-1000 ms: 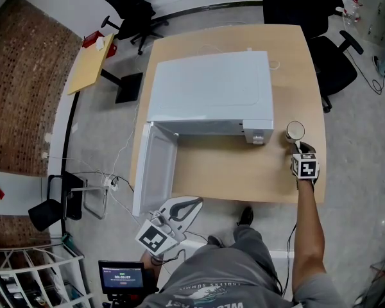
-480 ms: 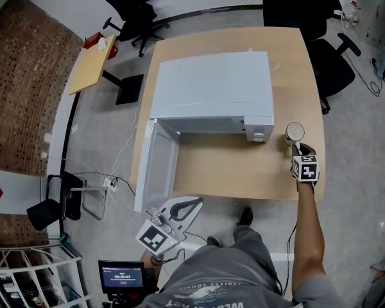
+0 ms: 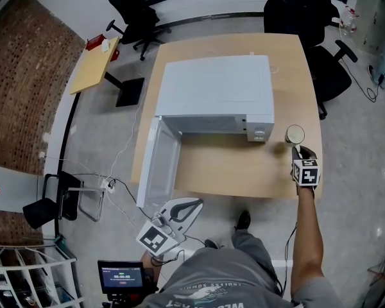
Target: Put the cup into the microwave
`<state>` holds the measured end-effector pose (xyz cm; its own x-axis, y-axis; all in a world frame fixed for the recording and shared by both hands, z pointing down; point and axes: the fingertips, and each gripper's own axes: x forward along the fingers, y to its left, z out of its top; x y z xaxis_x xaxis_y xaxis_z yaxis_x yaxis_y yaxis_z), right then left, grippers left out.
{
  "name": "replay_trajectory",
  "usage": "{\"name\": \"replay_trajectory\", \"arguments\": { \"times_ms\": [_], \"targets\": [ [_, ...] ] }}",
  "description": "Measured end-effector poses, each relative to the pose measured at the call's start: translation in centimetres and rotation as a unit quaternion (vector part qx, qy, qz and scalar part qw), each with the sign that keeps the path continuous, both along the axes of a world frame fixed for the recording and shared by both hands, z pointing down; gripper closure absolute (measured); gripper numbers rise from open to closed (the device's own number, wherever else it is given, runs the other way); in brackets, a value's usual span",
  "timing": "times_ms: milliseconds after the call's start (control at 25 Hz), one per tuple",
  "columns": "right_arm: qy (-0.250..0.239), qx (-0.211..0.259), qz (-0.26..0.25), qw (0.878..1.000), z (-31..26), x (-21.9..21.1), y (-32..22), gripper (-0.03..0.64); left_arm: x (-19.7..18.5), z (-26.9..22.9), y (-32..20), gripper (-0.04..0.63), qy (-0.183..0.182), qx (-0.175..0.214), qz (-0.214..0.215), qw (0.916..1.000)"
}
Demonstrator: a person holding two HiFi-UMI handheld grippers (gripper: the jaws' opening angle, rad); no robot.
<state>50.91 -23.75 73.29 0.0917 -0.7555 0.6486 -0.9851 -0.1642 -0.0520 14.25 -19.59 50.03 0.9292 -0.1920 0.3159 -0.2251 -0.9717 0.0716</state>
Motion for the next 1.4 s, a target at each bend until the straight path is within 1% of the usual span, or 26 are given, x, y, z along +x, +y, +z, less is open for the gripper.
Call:
{"name": "replay_trajectory", "arguments": {
  "times_ms": [120, 400, 600, 760, 1040, 1400],
  "targets": [
    [0.004, 0.009, -0.002, 1.000, -1.2, -0.6, 0.2, 0.543, -0.8, 0.0, -0.1, 0.575, 0.004, 0.005, -0.005, 1.0000],
    [0.018, 0.035, -0.010, 0.999, -5.6, -2.2, 1.4, 0.543, -2.1, -1.1, 0.9, 0.575, 0.020, 0.016, -0.001, 0.9997],
    [0.030, 0.058, -0.012, 0.998, -9.1, -4.6, 2.8, 0.543, -4.0, -1.7, 1.7, 0.574, 0.033, 0.019, 0.002, 0.9993],
    [0.043, 0.080, -0.017, 0.996, -12.7, -6.9, 4.3, 0.543, -5.9, -2.2, 2.6, 0.574, 0.042, 0.028, 0.011, 0.9987],
    [0.049, 0.109, -0.021, 0.993, -18.3, -12.6, 8.1, 0.543, -11.2, -3.5, 4.5, 0.575, 0.065, 0.035, 0.011, 0.9972],
    [0.059, 0.155, -0.058, 0.984, -25.4, -22.1, 12.0, 0.543, -18.4, -4.3, 6.8, 0.574, 0.093, 0.044, 0.000, 0.9947]
  ]
}}
